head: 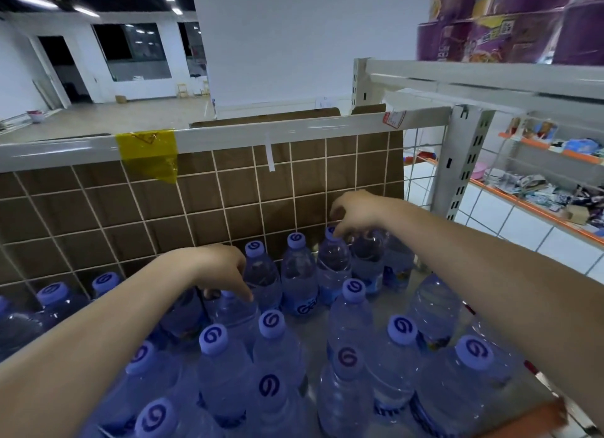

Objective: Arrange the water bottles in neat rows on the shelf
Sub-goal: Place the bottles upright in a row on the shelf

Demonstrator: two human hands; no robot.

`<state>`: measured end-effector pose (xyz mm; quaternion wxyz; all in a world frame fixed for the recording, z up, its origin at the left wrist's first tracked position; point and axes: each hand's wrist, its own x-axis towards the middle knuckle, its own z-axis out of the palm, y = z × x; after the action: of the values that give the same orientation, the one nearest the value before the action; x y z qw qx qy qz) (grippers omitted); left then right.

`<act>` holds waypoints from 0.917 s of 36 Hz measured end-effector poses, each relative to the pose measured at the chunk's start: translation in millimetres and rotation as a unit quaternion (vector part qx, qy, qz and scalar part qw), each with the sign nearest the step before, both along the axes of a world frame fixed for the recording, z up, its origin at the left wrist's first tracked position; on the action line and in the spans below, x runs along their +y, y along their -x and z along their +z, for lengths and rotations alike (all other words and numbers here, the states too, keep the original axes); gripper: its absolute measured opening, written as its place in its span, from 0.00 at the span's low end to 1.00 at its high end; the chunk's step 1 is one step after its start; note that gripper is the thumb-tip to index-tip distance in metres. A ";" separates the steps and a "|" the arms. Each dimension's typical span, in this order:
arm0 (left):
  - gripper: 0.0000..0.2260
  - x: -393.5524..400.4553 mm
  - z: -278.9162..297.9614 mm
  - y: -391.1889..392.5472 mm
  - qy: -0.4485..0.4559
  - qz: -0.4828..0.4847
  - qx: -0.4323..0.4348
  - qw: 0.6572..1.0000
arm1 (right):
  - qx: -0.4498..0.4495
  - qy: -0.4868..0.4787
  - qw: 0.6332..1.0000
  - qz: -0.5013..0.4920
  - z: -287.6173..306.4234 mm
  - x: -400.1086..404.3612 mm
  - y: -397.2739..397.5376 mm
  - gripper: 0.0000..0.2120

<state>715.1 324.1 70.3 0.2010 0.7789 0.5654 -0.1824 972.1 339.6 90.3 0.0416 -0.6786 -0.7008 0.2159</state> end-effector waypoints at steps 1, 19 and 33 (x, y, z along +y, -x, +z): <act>0.14 0.5 0.4 -0.9 0.006 0.000 0.003 1.000 | -0.008 -0.013 1.000 -0.004 3.2 -0.7 -3.0 0.24; 0.11 13.6 16.5 -72.6 -0.242 -0.096 -0.110 0.959 | -0.173 -0.038 0.975 -0.133 -21.0 -16.6 -99.4 0.22; 0.26 51.2 -8.8 -196.0 -0.190 -0.139 -0.136 0.963 | -0.098 -0.077 0.986 -0.114 -41.3 5.1 -125.4 0.17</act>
<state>911.0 375.3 61.5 0.0973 0.8909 0.4436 0.0094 1097.6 344.7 49.0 0.0489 -0.7666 -0.6342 0.0877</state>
